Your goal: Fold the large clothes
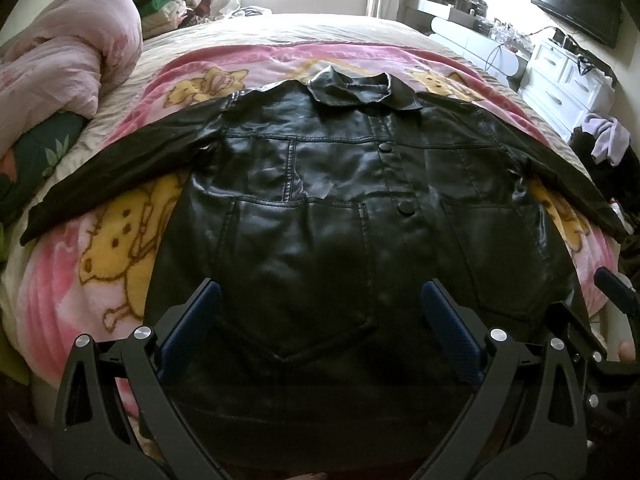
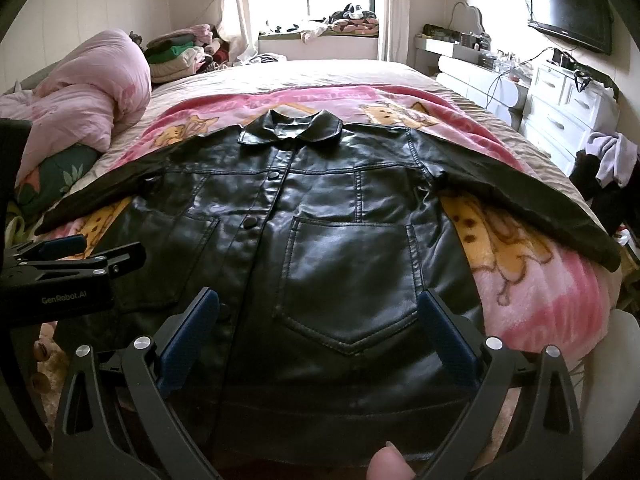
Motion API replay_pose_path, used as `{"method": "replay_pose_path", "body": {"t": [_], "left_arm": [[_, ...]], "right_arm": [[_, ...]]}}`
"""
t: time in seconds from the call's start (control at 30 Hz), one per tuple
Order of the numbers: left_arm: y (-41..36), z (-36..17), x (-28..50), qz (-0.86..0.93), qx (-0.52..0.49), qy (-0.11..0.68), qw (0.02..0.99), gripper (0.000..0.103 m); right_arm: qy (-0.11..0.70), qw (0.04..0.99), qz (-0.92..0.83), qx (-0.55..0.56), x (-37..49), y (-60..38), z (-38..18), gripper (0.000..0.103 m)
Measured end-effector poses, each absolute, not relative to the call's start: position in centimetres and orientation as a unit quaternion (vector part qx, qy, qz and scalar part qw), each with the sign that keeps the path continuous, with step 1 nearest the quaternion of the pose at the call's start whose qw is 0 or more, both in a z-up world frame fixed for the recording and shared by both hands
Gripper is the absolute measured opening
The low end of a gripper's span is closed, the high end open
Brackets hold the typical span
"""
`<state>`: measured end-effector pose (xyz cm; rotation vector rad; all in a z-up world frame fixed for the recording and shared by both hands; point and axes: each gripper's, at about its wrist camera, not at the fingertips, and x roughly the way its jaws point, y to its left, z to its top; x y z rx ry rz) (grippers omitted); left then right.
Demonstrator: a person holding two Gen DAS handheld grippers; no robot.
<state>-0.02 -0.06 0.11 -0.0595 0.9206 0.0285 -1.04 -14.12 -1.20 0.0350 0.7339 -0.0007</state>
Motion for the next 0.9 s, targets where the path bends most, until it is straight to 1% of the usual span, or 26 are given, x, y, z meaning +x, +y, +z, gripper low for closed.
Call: {"method": "replay_pose_path", "body": {"t": [0.47, 0.67, 0.9], "left_arm": [[-0.1, 0.0, 0.9, 0.012, -0.028, 0.448, 0.894, 0.094], [-0.4, 0.1, 2.9, 0.014, -0.031, 0.458, 0.888, 0.094], [-0.3, 1.2, 5.9, 0.018, -0.035, 0.447, 0.894, 0.094]], "right_arm": [[0.36, 0.933, 0.001, 0.016, -0.3, -14.4, -1.2, 0.099], [0.363, 0.932, 0.001, 0.019, 1.7, -14.9, -0.7, 0.099], [0.359, 0.933, -0.01, 0.026, 4.3, -16.2, 0.2, 0.099]]}}
